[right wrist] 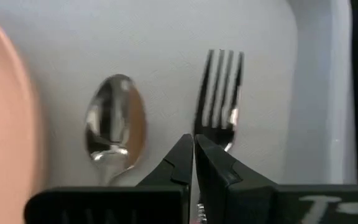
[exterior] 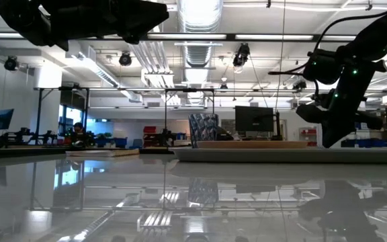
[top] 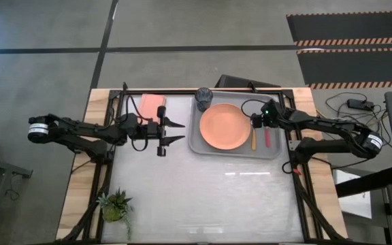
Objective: Pick and place plate/cup/fork/spoon on tray
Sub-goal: Adjust the red fork slightly to the right, then return to Home Position
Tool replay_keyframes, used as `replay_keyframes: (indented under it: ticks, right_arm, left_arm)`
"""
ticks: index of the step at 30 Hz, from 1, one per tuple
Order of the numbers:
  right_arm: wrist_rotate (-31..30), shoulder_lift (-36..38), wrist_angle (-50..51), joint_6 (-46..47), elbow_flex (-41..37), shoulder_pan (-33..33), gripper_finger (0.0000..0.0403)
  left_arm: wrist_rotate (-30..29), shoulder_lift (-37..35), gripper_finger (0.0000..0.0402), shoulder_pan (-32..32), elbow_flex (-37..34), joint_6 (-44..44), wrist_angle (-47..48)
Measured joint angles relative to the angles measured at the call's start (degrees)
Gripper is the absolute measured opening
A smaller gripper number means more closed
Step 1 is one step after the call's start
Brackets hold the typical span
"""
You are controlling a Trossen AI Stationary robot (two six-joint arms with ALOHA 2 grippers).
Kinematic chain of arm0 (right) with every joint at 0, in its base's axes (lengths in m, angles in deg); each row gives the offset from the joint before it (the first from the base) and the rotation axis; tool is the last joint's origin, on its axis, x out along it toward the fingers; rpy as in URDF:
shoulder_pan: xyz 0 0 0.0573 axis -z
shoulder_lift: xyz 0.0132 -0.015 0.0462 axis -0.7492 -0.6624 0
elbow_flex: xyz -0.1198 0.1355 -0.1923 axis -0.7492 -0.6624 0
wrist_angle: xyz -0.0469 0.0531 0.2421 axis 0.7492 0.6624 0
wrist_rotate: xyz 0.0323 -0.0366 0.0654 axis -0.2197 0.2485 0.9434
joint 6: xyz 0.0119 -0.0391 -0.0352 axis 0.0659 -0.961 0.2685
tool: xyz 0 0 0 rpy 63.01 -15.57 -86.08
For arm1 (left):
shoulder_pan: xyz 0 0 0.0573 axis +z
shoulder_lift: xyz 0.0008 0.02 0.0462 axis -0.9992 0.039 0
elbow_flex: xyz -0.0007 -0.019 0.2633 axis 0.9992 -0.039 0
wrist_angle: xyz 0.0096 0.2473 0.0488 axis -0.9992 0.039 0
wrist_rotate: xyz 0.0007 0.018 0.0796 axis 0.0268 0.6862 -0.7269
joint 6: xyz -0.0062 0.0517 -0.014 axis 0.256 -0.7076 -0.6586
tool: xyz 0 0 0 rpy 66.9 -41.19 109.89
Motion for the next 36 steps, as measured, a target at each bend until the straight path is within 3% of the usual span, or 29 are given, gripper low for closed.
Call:
replay_keyframes:
  ticks: [13, 21, 27, 31, 36]
  right_arm:
    - [0.4, 8.7, 0.2, -4.7, 0.7, -6.9, 0.0008]
    - [0.4, 16.7, -2.6, -12.7, 0.3, -20.6, 0.0008]
    - [-0.6, 20.8, -12.9, -21.5, -0.7, -32.0, 0.0008]
    - [-1.2, 22.0, -23.5, -33.1, -3.3, -38.7, 0.0008]
    - [-0.4, 23.3, -35.5, -46.7, -9.3, -44.2, 0.0008]
  left_arm:
    - [0.0, 0.0, 0.0153, 0.0, 0.0, 0.0, 1.1]
    - [0.0, 0.0, 0.0153, 0.0, 0.0, 0.1, 2.6]
    - [0.0, 0.0, 0.0153, 0.0, 0.0, 1.5, 3.1]
    - [0.0, 0.0, 0.0153, 0.0, 0.0, 1.8, 5.6]
    - [0.0, -4.2, 0.0153, 0.0, -0.2, 2.8, 20.5]
